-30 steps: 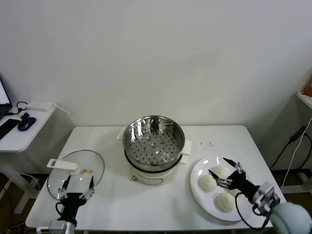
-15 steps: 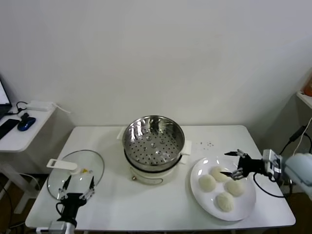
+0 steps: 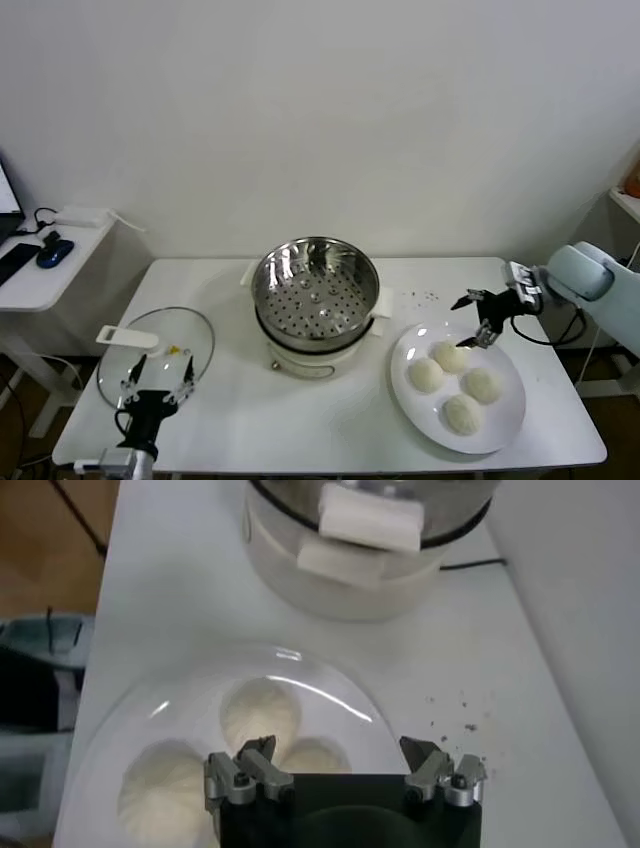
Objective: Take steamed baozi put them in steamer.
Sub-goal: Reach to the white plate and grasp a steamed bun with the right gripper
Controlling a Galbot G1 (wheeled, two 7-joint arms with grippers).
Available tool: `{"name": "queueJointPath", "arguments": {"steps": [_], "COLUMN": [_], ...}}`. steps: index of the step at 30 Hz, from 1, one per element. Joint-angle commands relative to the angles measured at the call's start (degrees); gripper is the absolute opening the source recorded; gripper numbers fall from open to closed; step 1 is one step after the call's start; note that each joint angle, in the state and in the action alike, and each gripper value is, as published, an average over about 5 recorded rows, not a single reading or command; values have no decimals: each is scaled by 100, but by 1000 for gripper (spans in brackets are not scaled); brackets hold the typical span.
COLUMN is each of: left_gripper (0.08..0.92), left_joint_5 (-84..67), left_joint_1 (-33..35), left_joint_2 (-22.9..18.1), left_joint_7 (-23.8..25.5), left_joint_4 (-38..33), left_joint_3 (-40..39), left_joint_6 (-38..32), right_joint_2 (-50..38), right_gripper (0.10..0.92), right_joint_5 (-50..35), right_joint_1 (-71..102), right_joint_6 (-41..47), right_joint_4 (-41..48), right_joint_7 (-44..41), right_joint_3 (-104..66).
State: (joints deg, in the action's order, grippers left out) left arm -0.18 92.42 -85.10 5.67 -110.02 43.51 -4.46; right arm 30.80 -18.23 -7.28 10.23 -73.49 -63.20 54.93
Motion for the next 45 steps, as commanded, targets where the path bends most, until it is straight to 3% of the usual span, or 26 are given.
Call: {"name": "queueJointPath", "arguments": {"steps": [1, 45], "left_gripper": [823, 823], "left_joint_5": [36, -34], "left_joint_1": [-12, -49], "left_joint_2": [6, -47], "left_joint_7": [2, 1], "left_joint_4": [13, -31], "left_joint_3": [-7, 29], "left_joint_6": [20, 105], "right_joint_2": [382, 1215], "right_gripper": [823, 823], "right_joint_5": [42, 623], "right_joint_1": [-1292, 114], "right_joint_6": [-40, 72], "right_joint_4": [603, 1117], "right_joint_7": [-284, 231], "right_joint_3": [1914, 864]}}
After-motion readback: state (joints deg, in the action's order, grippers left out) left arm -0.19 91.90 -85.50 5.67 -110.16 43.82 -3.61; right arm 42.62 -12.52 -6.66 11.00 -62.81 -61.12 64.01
